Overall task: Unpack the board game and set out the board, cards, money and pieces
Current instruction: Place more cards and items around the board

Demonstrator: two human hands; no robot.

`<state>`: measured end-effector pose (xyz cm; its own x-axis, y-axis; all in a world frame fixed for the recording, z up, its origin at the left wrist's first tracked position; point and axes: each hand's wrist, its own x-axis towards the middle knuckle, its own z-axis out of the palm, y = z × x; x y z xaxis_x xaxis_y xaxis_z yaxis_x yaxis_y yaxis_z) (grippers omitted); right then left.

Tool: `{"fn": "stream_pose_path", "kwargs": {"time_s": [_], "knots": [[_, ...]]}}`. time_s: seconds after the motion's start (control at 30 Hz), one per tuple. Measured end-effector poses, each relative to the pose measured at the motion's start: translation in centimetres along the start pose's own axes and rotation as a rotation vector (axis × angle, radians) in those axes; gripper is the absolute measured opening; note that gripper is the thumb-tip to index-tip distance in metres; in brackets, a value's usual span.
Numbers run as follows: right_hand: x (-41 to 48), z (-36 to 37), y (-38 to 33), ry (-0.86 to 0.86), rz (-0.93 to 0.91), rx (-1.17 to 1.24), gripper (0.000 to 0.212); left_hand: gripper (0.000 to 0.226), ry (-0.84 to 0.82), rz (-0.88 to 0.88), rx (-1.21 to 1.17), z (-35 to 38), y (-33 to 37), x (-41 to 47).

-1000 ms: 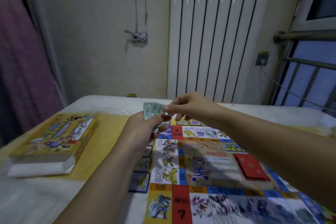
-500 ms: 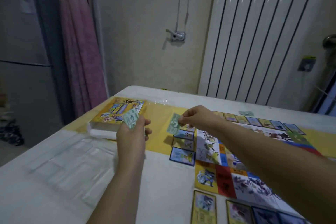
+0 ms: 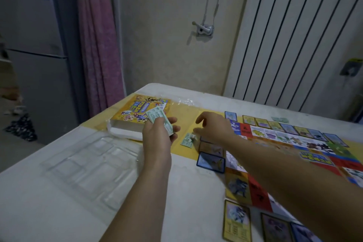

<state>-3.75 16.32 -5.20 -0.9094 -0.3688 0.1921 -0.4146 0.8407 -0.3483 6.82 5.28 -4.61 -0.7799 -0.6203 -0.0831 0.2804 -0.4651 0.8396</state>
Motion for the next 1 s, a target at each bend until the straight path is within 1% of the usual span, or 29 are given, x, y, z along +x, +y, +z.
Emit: {"fn": "stream_pose_path", "kwargs": {"time_s": [0.1, 0.2, 0.23, 0.3, 0.37, 0.43, 0.57, 0.67, 0.73, 0.8, 0.87, 0.93, 1.0], "knots": [[-2.1, -3.8, -0.6, 0.032, -0.095, 0.199, 0.021, 0.024, -0.145, -0.111, 0.044, 0.8, -0.1, -1.2], [-5.7, -7.9, -1.3, -0.014, -0.238, 0.271, 0.033, 0.025, -0.346, -0.223, 0.140, 2.0, -0.2, -3.3], [-7.0, -9.0, -1.3, -0.038, -0.267, 0.259, 0.038, 0.025, -0.404, -0.227, 0.194, 2.4, -0.3, -4.1], [-9.5, -10.6, -0.8, -0.057, -0.305, 0.155, 0.043, 0.026, -0.528, -0.221, 0.303, 3.2, -0.1, -6.0], [-11.8, -11.6, 0.2, -0.038, -0.310, 0.018, 0.043, 0.026, -0.662, -0.238, 0.398, 4.1, -0.1, -8.1], [-14.0, -12.6, 1.4, 0.005, -0.305, -0.044, 0.040, 0.025, -0.780, -0.286, 0.450, 5.0, -0.3, -10.1], [-18.1, -14.8, 4.6, 0.119, -0.271, -0.049, 0.035, 0.024, -0.898, -0.439, 0.341, 7.3, -1.0, -14.0], [-21.5, -16.5, 6.9, 0.140, -0.260, -0.103, 0.038, 0.024, -0.971, -0.535, 0.283, 9.1, -1.6, -17.2], [-24.1, -17.7, 8.3, 0.122, -0.256, -0.158, 0.050, 0.024, -1.016, -0.539, 0.267, 10.2, -2.3, -19.2], [-26.8, -19.0, 9.7, 0.092, -0.221, -0.196, 0.074, 0.025, -1.064, -0.558, 0.276, 11.4, -3.1, -21.1], [-29.0, -19.5, 11.4, 0.087, -0.206, -0.299, 0.096, 0.025, -1.104, -0.557, 0.340, 12.5, -3.9, -23.0], [-30.4, -19.3, 13.3, 0.134, -0.208, -0.434, 0.105, 0.024, -1.125, -0.546, 0.392, 13.7, -4.8, -24.9], [-31.7, -19.3, 15.2, 0.167, -0.168, -0.463, 0.103, 0.025, -1.144, -0.547, 0.437, 14.8, -5.8, -26.8]]}}
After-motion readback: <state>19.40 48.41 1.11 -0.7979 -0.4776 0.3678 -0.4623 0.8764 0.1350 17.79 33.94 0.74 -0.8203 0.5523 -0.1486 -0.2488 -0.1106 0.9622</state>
